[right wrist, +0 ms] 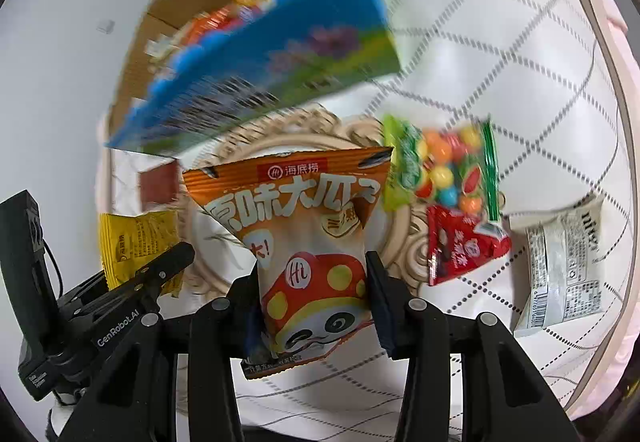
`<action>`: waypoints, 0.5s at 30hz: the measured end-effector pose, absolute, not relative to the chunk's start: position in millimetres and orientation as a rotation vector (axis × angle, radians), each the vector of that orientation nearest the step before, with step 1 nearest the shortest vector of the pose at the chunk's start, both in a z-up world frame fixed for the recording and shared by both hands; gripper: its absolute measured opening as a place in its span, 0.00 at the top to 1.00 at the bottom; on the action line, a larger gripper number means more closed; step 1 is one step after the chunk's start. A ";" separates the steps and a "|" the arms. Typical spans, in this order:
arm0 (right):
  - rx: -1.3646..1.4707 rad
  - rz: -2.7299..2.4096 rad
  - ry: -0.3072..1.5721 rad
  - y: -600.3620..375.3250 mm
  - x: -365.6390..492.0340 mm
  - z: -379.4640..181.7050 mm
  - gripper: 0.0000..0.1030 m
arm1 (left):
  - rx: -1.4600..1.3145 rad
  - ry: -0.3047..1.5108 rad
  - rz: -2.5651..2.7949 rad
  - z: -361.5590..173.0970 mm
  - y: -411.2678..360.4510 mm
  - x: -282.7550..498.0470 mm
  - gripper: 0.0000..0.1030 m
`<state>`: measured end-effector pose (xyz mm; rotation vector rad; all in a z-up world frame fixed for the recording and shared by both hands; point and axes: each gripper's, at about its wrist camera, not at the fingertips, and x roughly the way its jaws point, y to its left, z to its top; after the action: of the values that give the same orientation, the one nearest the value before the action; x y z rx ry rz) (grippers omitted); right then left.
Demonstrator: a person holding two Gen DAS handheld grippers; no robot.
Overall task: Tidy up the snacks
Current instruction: 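Carry both packets into the box and open both tools to release them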
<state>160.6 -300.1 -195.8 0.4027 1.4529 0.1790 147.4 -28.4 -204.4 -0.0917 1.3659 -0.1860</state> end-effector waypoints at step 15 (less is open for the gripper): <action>0.408 0.220 1.299 -296.9 277.8 -89.2 0.54 | -0.100 1.216 -0.303 -100.1 -55.3 319.3 0.70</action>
<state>277.8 -296.9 -89.2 0.4079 1.2985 0.2200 319.3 -55.3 -100.1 -0.0998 1.2160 -0.3031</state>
